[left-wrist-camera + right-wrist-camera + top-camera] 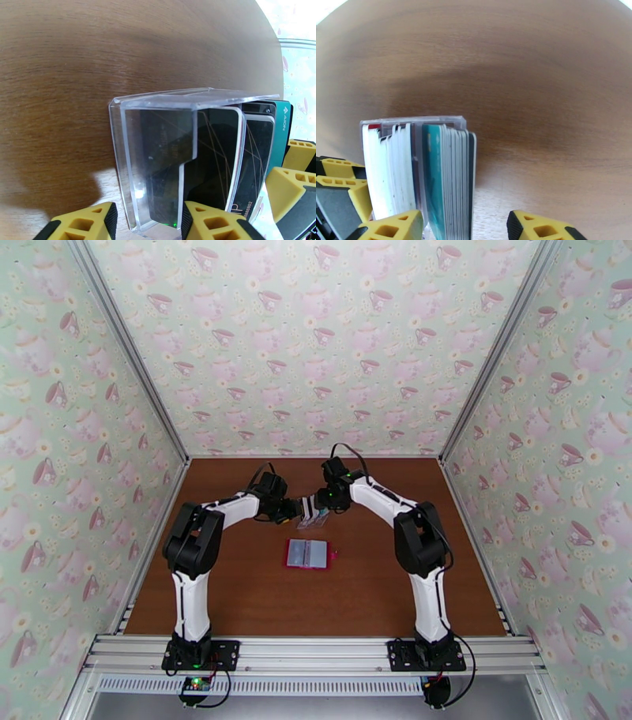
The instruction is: Put the credit cards into the card holder
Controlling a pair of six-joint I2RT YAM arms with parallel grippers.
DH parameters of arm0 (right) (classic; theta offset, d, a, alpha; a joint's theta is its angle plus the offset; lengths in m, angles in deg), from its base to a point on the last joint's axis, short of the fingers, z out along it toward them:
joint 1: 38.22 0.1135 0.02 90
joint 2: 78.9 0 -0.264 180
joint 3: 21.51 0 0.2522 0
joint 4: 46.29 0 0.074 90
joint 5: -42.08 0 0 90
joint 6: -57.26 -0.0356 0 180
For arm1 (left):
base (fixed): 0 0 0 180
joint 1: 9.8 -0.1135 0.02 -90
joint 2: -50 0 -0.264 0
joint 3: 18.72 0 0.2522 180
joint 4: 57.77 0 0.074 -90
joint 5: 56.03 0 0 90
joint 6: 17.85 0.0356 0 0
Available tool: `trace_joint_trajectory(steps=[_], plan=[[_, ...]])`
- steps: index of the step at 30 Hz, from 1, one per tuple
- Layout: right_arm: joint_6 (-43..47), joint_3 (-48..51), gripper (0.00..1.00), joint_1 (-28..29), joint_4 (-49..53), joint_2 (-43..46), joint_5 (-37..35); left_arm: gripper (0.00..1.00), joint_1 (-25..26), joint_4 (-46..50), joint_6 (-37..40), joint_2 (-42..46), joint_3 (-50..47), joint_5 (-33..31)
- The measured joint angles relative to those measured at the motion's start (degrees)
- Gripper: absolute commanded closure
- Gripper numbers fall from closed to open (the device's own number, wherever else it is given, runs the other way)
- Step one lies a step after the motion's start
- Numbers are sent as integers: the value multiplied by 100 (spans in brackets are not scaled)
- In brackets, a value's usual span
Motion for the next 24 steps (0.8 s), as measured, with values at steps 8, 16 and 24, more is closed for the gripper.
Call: trace_joint_trajectory(steps=[8,16,24], plan=[[111,-146,39,13,68,-116,-291,52,-4,9,0,0,9,0],[262,-170,39,31,81,-155,-470,52,-33,9,0,0,9,11],[407,-177,40,81,79,-151,-621,51,-90,4,0,0,9,90]])
